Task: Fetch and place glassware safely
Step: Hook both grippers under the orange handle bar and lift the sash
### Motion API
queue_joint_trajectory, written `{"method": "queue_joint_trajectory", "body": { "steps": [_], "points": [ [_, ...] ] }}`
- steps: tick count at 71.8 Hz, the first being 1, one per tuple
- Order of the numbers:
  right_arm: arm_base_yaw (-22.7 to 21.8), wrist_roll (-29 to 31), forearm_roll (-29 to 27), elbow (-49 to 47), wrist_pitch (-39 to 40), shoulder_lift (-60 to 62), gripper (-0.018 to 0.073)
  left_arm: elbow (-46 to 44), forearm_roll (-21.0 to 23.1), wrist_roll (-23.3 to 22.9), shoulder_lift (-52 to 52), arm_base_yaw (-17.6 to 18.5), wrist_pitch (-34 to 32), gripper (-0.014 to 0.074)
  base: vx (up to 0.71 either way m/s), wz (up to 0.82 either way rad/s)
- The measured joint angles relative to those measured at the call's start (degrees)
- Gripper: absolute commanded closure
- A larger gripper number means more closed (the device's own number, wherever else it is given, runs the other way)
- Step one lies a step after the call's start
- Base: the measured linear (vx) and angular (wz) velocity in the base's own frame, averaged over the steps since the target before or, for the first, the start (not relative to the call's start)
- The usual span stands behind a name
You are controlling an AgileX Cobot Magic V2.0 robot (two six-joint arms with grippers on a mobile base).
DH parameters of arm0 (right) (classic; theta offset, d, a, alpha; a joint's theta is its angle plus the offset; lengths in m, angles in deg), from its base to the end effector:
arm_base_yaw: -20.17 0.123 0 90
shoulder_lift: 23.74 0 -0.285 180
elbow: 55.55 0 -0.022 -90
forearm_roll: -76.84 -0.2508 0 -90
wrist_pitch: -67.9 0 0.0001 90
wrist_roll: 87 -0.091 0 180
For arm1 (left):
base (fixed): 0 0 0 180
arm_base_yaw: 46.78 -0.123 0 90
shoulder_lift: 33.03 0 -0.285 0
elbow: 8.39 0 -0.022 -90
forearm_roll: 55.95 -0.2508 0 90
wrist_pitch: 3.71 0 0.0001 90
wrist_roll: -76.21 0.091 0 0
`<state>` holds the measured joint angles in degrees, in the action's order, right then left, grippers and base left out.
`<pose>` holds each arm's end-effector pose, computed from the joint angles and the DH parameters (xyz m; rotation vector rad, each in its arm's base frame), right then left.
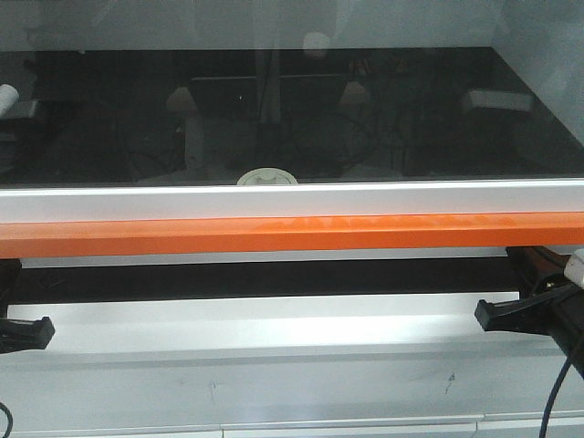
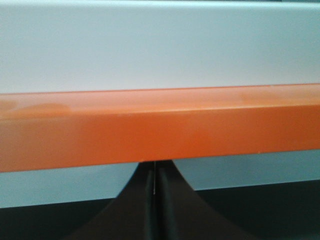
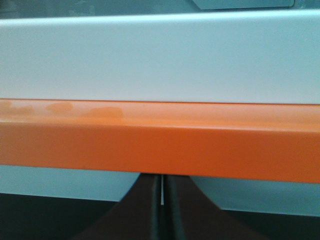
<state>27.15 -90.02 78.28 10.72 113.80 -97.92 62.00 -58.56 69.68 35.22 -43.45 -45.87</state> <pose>0.1880 0.0247 0.2105 -0.0853 1.6499 0.1345 0.1665 -0.0125 0.2036 0.0044 1.6860 -0.1297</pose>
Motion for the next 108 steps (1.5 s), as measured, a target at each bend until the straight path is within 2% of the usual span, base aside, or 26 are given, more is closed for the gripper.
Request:
{"method": "queue_joint_trajectory", "body": {
  "steps": [74,91,108],
  "points": [
    [0.0,0.2,-0.4,-0.1,2.7,-2.4,0.056,-1.7,-0.5,1.4,4.8,0.1,-3.7,0.0603,0.0,0.01],
    [0.0,0.2,-0.4,0.0,3.9,-2.7,0.056,-1.7,-0.5,1.5,4.5,0.2,-3.6,0.0603,0.0,0.0],
    [0.0,0.3,-0.2,0.2,4.4,-2.7,0.056,-2.1,-0.5,2.1,2.1,0.2,-0.5,0.0603,0.0,0.0]
  ]
}}
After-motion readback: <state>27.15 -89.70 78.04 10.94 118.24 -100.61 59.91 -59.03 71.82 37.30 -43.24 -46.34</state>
